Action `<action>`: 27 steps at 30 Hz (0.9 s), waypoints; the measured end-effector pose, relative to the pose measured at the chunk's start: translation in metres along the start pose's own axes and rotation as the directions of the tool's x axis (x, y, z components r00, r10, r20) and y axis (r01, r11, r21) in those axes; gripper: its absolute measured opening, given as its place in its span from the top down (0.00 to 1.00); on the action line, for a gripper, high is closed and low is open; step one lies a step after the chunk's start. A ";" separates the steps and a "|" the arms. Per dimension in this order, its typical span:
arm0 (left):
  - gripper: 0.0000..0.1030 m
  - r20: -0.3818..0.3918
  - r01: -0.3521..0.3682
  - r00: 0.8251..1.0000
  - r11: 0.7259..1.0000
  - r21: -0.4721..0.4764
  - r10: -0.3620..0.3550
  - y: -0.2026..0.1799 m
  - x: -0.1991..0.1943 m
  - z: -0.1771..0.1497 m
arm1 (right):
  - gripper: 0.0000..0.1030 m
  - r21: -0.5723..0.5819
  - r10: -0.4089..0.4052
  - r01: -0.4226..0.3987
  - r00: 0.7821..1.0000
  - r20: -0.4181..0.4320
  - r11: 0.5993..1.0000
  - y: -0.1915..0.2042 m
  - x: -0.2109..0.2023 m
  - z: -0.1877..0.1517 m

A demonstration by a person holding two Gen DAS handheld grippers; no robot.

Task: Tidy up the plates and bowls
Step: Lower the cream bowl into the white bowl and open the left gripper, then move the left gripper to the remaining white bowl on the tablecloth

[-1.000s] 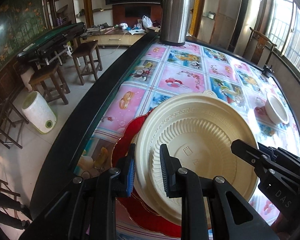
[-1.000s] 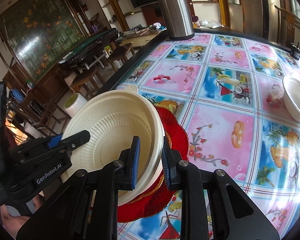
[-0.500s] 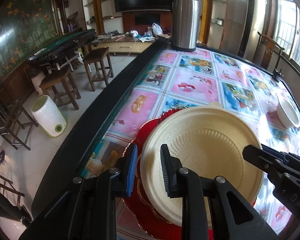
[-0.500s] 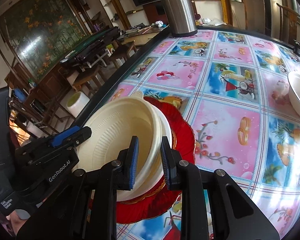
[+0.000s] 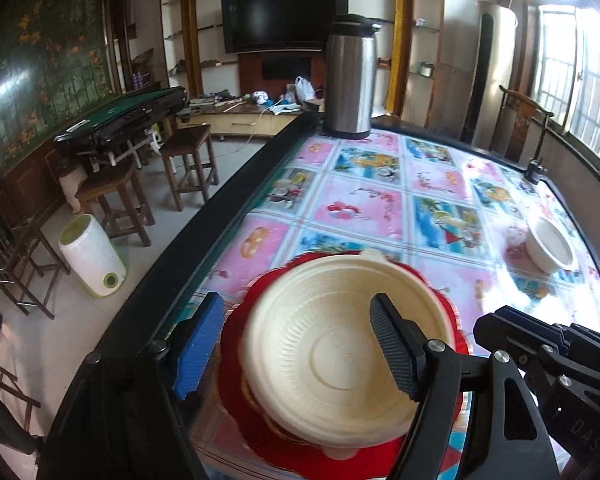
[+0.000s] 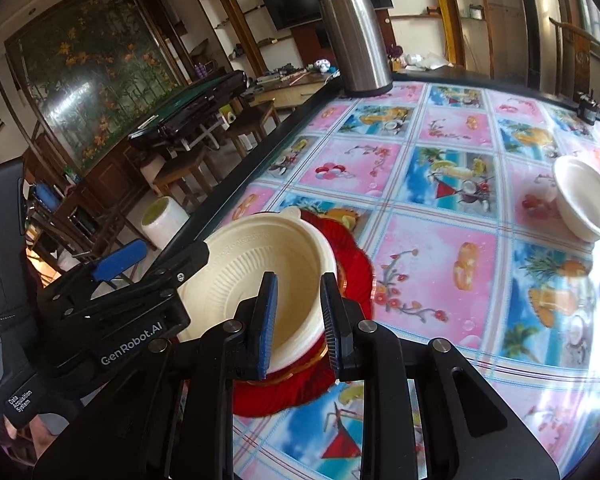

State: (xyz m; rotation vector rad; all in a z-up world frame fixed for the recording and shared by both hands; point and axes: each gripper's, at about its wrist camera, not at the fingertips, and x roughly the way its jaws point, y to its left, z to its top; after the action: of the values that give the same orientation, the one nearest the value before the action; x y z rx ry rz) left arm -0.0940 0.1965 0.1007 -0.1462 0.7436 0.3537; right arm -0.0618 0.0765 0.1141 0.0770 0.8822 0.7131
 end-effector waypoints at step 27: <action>0.27 -0.017 0.141 0.990 0.974 0.177 -0.140 -0.139 0.002 -0.011 | 0.65 0.193 -0.150 0.139 0.988 0.041 0.971 -0.115 -0.070 -0.023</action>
State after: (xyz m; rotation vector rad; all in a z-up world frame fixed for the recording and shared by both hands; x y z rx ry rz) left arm -0.0492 0.0648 0.0923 -0.0311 0.7614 0.1510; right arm -0.0466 -0.0592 0.1073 0.1992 0.8908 0.4876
